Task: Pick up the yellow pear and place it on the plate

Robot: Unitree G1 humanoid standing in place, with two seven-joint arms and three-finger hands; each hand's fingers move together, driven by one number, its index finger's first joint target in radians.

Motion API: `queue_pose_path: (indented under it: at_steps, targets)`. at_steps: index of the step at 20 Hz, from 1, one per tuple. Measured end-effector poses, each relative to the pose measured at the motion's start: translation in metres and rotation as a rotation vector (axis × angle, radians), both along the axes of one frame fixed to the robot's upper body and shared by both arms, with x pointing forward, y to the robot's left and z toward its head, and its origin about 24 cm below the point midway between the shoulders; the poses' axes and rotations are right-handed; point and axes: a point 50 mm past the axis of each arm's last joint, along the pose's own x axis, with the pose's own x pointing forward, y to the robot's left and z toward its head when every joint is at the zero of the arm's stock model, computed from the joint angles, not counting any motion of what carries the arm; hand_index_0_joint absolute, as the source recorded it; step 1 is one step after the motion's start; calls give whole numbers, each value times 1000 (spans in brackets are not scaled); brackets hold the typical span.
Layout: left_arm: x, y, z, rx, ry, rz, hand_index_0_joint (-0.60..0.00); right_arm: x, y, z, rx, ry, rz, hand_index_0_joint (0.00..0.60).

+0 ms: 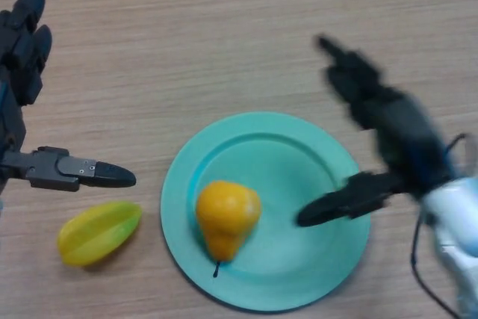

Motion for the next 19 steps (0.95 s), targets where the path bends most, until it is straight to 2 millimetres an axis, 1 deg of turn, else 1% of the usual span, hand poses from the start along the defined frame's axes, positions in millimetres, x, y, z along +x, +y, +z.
queue_pose_path:
  at_steps: [1, 3, 5, 7, 8, 11, 13, 17, 19]
  targets:
    - [0, -2, 1, 2, -6, -7, 0, -3, -14, 4, -12, -20, -43, 0]
    - [0, -8, 4, 6, -17, -33, 0, -10, -34, 9, -27, -42, -115, 0]
    - [0, -9, 3, -2, -17, -39, 0, -17, -42, 18, -46, -57, -145, 0]
    - [-1, -11, 5, -8, -24, -45, 0, -24, -40, 23, -48, -68, -132, 0]
    - [-1, -11, 4, -9, -24, -46, 0, -25, -39, 22, -52, -66, -122, 0]
    - [1, -15, 1, -17, -13, -62, 0, -23, -46, 8, -52, -14, -148, 0]
    - [1, -20, -1, -20, -4, -83, 0, -24, -48, 11, -45, -30, -165, 0]
    - [4, -20, 3, -19, -20, -79, 0, -26, -48, 19, -30, -61, -161, 0]
    - [4, -19, 1, -24, -12, -66, 0, -24, -48, 21, -26, -56, -160, 0]
